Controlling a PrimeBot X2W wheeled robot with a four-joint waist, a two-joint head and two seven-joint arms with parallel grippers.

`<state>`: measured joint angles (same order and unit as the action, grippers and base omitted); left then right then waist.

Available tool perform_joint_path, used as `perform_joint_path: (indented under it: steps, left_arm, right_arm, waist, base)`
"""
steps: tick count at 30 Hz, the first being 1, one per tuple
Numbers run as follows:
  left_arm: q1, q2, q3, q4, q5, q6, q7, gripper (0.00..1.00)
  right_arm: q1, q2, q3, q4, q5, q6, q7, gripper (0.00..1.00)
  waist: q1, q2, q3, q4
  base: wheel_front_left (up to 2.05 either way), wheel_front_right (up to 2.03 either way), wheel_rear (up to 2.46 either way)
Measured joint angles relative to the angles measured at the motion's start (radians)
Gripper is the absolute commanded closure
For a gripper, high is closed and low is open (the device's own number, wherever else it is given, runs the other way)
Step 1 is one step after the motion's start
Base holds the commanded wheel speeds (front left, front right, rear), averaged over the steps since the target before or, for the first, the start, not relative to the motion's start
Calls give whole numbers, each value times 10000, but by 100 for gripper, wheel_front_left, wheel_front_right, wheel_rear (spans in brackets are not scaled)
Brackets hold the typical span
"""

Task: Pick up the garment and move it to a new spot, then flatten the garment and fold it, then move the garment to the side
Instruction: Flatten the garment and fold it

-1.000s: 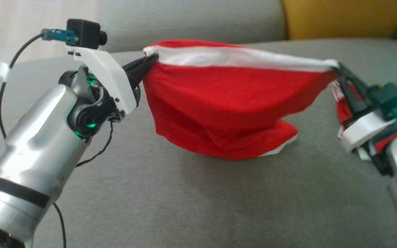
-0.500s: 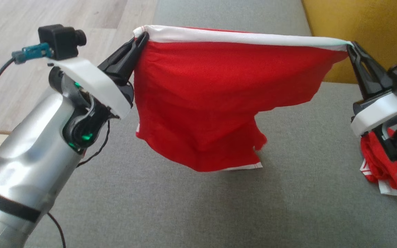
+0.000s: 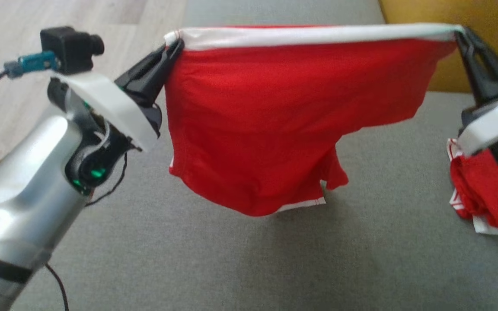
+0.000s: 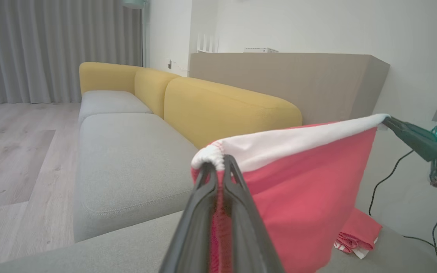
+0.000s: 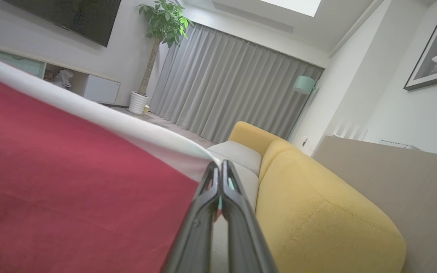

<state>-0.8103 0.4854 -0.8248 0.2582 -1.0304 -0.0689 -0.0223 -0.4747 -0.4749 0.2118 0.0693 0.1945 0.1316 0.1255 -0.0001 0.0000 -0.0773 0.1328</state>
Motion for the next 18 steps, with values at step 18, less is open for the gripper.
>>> perform_joint_path:
  steps: [18]
  left_arm:
    - [-5718, -1043, 771, 4046, 2173, -190, -2031, 100]
  right_arm:
    - [-8182, 746, 1593, 4987, -182, 0, -1507, 100]
  waist:
    - [3, 0, 3231, -1013]
  base:
    - [0, 0, 0]
